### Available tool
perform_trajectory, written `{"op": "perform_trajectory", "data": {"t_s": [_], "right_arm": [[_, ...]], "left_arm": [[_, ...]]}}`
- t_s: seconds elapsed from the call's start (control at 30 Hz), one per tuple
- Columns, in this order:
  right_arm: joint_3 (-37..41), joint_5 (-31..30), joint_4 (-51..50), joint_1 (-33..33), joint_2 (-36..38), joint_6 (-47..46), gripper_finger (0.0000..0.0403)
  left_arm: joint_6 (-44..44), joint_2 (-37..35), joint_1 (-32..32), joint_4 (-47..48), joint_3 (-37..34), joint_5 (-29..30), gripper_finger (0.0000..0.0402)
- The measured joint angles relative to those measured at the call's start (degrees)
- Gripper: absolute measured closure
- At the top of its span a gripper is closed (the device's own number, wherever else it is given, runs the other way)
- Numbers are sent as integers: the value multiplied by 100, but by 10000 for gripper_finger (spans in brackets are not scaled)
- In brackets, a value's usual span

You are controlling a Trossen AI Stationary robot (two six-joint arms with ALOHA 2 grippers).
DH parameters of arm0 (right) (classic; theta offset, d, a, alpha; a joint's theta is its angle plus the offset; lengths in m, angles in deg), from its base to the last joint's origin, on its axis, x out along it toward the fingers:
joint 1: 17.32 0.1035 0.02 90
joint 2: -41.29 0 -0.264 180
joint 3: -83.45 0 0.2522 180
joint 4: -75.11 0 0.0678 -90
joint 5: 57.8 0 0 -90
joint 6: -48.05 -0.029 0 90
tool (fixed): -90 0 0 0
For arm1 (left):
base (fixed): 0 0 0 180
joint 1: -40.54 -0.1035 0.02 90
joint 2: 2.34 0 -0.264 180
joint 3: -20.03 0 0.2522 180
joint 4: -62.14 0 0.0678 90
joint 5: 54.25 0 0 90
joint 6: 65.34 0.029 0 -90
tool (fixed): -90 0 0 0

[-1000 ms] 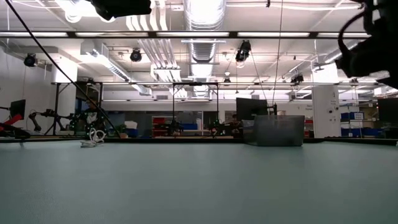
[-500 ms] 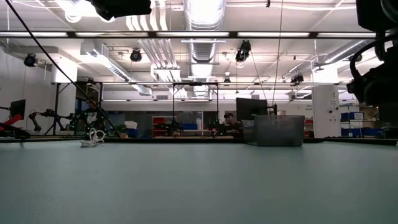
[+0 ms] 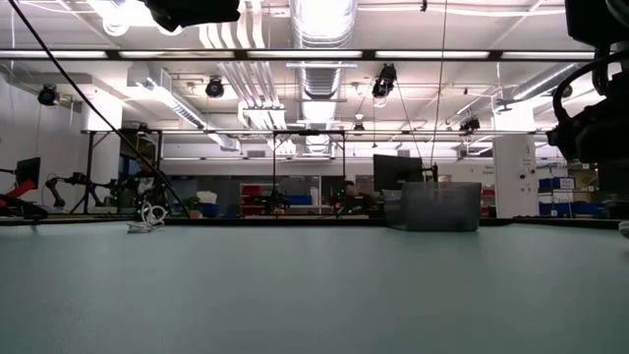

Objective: Pick and place USB-C Cables
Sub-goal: Put the bottom white charger cable into the black bin

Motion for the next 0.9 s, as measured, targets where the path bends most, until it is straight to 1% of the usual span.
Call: {"op": "perform_trajectory", "data": {"t_s": [0.17,0.5,0.63,0.9], "right_arm": [[-33,-2,28,0,14,28,349],[-491,-84,-386,-127,69,181,352],[-781,-123,-381,-336,78,392,353],[-1444,-550,-373,-981,80,1293,353]], "left_arm": [[-6,0,0,4,0,0,212],[-7,-10,0,23,0,0,212],[25,-26,0,24,0,0,212],[31,-28,0,24,0,0,212]]}}
